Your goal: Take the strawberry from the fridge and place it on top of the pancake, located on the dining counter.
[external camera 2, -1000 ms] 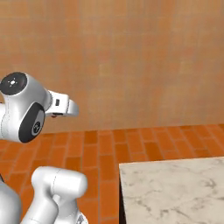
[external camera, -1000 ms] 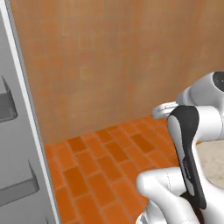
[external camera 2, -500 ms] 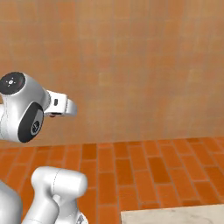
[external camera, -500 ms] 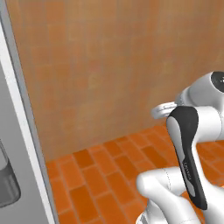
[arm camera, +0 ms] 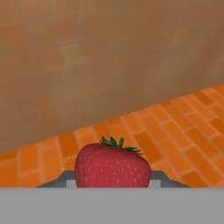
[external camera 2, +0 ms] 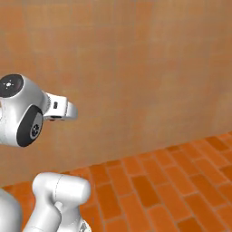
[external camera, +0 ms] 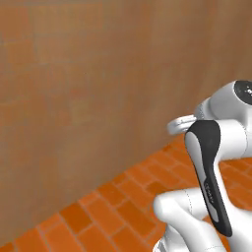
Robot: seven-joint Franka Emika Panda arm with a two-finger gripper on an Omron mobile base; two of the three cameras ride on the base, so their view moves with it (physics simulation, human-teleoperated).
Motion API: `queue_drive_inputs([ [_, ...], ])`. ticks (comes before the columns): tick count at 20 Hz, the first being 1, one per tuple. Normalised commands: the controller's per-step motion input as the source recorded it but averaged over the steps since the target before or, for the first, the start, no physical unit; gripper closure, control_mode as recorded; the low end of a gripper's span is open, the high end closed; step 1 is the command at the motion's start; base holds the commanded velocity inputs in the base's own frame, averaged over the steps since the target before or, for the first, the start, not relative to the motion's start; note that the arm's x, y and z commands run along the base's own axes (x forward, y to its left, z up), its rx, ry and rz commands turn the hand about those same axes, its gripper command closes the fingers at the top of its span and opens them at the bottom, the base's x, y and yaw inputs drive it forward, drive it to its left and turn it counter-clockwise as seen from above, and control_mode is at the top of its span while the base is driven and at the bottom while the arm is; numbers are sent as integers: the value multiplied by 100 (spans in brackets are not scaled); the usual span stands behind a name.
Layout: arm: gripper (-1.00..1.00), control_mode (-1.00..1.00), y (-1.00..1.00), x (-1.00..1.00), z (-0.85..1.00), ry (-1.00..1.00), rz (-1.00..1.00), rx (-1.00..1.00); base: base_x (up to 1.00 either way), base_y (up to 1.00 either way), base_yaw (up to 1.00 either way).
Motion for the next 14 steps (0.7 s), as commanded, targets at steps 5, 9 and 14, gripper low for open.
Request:
queue_drive_inputs([
  [5,100,100,0,0,0,0,0,0,96,0,-73],
  [9,100,100,0,0,0,0,0,0,84,-5,-79],
  [14,100,100,0,0,0,0,0,0,83,-8,-79],
])
